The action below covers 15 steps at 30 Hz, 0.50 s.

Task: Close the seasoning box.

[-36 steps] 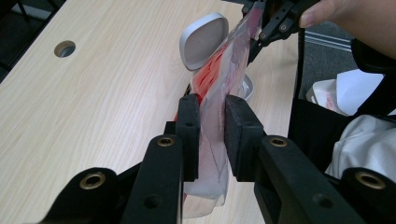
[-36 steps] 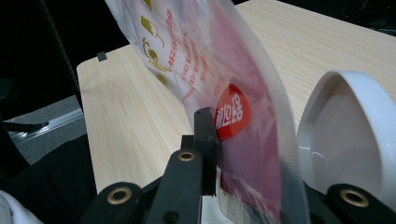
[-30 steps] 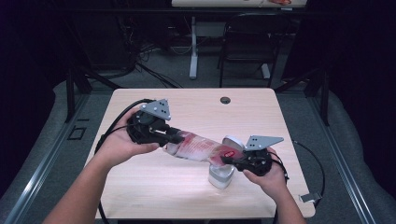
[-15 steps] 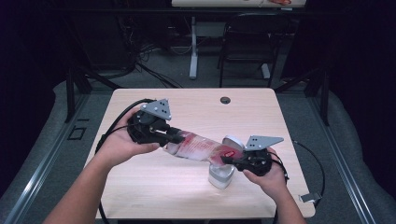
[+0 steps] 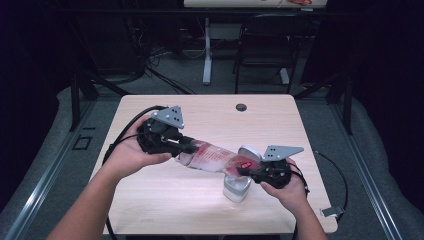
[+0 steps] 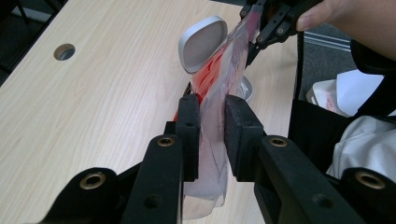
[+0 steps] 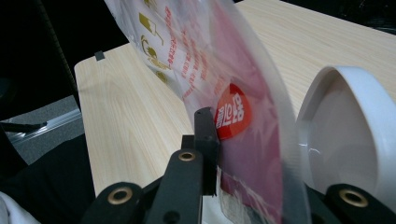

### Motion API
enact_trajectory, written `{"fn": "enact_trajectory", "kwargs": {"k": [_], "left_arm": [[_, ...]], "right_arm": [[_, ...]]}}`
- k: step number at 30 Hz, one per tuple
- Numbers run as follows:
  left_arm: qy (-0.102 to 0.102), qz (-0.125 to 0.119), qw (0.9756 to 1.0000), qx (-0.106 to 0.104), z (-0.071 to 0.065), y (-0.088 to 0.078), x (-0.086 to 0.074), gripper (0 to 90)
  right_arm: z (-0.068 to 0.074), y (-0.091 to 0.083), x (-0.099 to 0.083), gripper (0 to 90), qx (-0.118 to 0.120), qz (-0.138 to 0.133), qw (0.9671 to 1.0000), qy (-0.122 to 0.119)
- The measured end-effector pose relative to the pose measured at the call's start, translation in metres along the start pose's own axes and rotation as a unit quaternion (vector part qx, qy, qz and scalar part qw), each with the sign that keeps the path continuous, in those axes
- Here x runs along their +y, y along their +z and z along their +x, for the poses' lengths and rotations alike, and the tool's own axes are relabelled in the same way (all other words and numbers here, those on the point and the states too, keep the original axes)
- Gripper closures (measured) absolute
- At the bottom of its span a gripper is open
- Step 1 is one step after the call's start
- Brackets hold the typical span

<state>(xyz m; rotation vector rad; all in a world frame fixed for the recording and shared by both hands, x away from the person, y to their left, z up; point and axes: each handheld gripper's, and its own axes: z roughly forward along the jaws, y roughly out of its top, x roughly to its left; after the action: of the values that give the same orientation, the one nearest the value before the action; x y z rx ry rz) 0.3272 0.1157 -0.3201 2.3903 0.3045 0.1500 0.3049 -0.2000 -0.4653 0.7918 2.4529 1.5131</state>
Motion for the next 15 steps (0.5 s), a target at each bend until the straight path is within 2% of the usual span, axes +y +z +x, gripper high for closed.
{"fn": "enact_trajectory", "kwargs": {"k": [15], "left_arm": [[-0.001, -0.002, 1.0, 0.0, 0.0001, 0.0003, 0.0004, 77.3]], "right_arm": [[-0.0002, 0.0, -0.0003, 86.8, 0.001, 0.0, 1.0, 0.001]]}}
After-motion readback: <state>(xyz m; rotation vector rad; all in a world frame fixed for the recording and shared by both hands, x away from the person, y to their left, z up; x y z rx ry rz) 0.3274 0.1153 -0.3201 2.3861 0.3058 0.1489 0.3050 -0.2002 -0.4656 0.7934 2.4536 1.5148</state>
